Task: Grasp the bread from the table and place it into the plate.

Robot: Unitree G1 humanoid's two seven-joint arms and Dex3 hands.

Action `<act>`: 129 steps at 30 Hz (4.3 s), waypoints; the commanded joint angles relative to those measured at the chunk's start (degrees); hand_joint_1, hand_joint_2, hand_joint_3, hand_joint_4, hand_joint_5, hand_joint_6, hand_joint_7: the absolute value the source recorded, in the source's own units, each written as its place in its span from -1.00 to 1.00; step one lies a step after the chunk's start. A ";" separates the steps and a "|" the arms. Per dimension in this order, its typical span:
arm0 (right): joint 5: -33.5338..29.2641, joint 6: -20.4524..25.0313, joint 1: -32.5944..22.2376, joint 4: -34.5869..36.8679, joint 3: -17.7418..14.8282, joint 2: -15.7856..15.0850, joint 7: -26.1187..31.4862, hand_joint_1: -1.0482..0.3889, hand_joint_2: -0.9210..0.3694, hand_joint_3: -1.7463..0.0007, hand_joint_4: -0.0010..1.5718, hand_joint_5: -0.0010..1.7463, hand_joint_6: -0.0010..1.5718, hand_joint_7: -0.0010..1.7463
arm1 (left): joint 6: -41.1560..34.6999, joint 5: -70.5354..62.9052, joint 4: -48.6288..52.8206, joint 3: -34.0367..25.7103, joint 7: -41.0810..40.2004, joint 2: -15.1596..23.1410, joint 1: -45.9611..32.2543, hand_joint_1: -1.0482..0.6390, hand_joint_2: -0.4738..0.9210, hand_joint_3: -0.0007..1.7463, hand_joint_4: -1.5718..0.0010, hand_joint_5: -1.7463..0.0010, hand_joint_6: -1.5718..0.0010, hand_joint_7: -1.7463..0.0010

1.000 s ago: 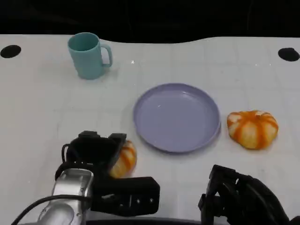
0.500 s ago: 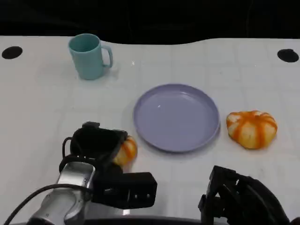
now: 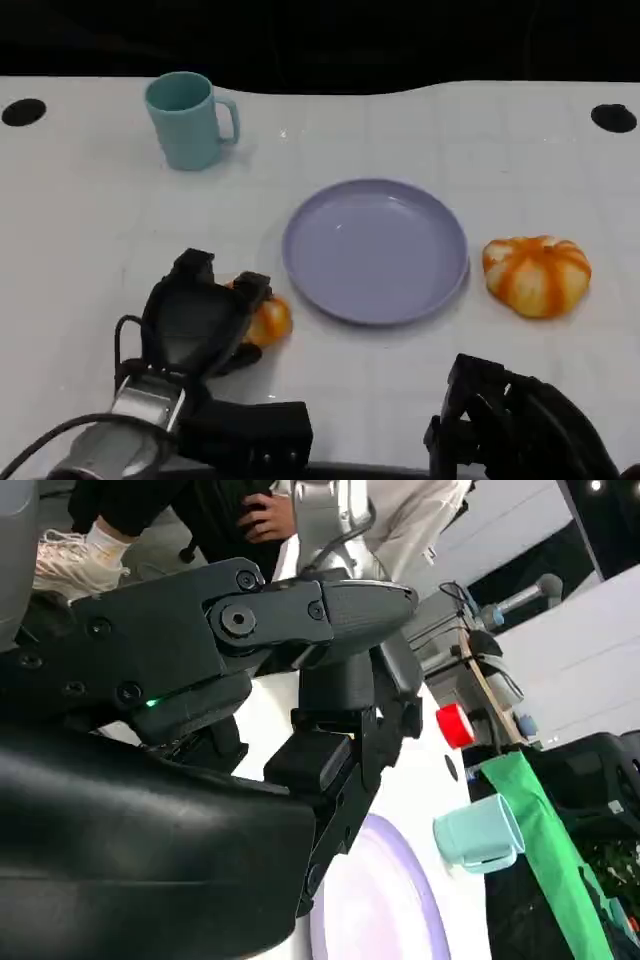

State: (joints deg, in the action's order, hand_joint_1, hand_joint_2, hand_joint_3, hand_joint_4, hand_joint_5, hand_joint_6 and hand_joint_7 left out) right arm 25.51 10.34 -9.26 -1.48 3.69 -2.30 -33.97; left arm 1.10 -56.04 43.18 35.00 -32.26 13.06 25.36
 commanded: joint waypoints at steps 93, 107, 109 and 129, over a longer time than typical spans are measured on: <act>0.26 -1.04 -0.81 1.18 0.80 0.69 -3.26 -0.53 -1.00 0.72 0.11 0.79 -0.01 0.54 | 2.63 8.77 -1.47 0.85 26.59 -7.39 18.69 -0.87 1.00 -0.61 0.84 0.79 0.88 0.99; 0.52 -0.41 -0.66 0.78 0.21 0.23 -3.00 -0.53 -1.00 0.73 0.11 0.78 -0.01 0.54 | 20.13 37.41 -16.16 -15.80 32.86 -5.33 0.67 -0.29 1.00 -0.99 0.38 -0.54 0.39 0.35; 0.67 -0.21 -0.63 0.78 0.14 0.24 -3.03 -0.53 -1.00 0.73 0.11 0.78 -0.01 0.53 | 21.12 45.26 -18.50 -18.34 38.12 -5.97 -2.63 -0.25 1.00 -0.99 0.38 -0.68 0.53 -0.06; 0.59 -0.11 -1.66 -0.10 0.44 0.06 -3.34 -0.52 -1.00 0.73 0.09 0.80 -0.04 0.55 | 8.56 74.34 -38.66 -27.60 55.22 -9.28 -27.96 -0.17 0.97 -1.00 0.14 -1.00 0.35 -1.00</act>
State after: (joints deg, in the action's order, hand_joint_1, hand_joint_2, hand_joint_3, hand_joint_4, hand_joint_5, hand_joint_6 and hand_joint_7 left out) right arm 25.68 10.23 -10.27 -0.89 4.36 -1.39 -37.10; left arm 12.18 15.00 6.15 8.67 20.86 3.89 -0.42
